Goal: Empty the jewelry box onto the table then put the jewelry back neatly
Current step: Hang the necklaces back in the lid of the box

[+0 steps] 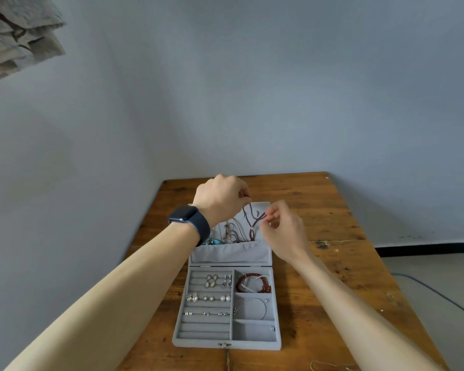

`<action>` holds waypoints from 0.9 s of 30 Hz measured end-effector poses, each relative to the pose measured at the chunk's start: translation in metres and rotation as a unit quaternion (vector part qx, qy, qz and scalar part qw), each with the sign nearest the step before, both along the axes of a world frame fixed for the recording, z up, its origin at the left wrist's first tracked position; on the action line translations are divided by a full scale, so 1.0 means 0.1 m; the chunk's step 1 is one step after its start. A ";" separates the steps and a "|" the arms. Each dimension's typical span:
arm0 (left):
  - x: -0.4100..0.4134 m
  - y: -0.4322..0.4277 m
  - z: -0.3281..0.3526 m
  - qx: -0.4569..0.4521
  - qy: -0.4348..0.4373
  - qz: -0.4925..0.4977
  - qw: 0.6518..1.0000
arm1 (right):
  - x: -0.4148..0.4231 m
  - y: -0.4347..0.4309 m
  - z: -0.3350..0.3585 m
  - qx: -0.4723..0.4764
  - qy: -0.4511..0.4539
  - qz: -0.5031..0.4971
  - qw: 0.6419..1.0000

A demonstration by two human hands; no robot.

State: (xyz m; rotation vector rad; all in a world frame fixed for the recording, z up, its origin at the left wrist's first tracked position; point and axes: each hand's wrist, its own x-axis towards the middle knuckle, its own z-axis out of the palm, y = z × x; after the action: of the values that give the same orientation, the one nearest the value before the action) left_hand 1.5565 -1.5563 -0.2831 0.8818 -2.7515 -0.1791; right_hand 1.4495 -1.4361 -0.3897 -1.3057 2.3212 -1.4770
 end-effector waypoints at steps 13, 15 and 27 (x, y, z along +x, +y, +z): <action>0.07 -0.09 -0.20 0.025 -0.044 0.005 0.999 | 0.06 -0.07 -0.09 0.139 0.118 0.058 0.981; 0.08 -0.10 -0.26 0.029 -0.032 0.007 0.999 | 0.10 -0.04 -0.09 0.184 0.140 0.097 0.968; 0.05 -0.15 -0.19 0.059 0.136 0.045 0.988 | 0.13 -0.04 -0.29 0.143 0.327 0.024 0.934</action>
State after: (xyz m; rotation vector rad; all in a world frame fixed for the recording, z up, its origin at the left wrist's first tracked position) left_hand 1.5613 -1.5710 -0.3024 0.9343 -2.4648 -0.4164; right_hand 1.4626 -1.4404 -0.4185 -1.9570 2.6978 -0.6961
